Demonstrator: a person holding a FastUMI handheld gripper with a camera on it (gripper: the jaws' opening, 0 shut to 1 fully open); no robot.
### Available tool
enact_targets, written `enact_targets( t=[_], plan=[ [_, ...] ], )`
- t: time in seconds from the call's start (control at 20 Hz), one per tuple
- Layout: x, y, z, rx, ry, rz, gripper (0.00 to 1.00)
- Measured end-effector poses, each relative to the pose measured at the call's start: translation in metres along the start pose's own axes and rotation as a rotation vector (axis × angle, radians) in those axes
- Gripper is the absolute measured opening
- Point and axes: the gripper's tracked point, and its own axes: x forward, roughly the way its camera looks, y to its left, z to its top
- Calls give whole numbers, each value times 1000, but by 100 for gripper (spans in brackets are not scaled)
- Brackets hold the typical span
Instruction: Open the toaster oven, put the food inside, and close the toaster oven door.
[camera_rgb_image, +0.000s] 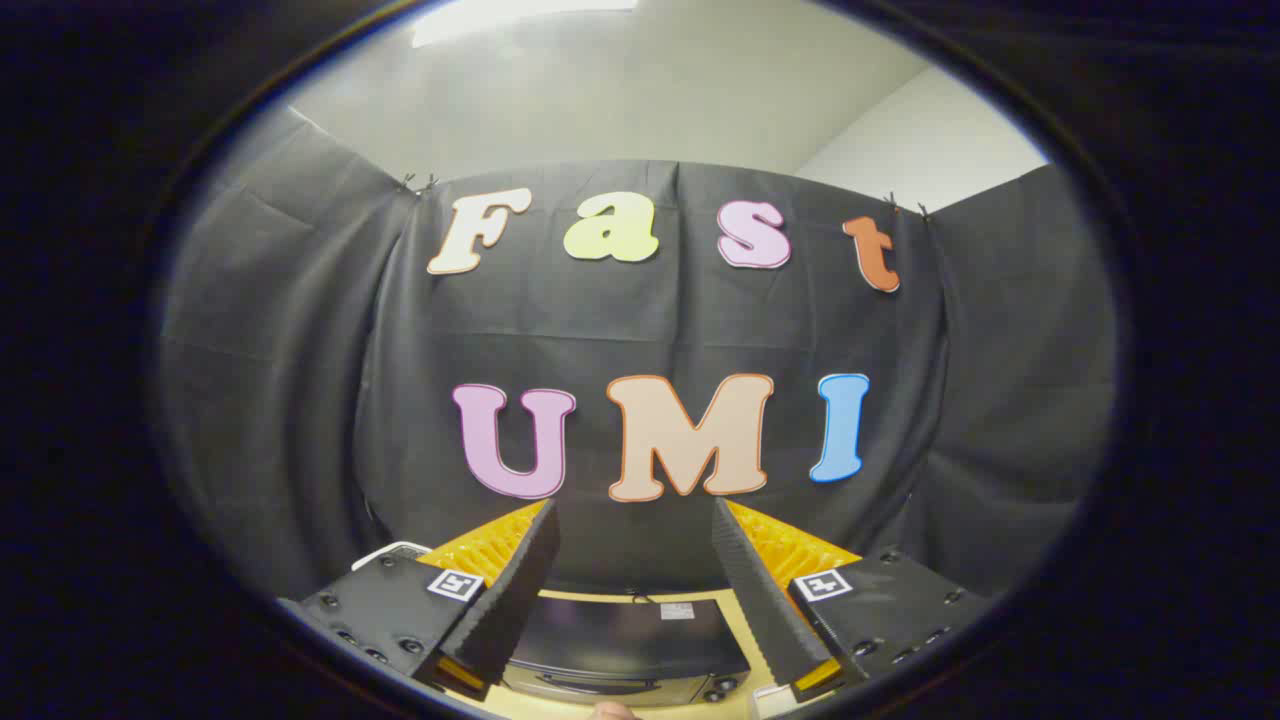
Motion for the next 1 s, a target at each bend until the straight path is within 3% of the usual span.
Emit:
enact_targets(
  t=[0.6, 1.0],
  plan=[
    [4, -5, 1, 2, -7, -10, 97],
    [21, -6, -60, 39, 71, 2, 97]
  ],
)
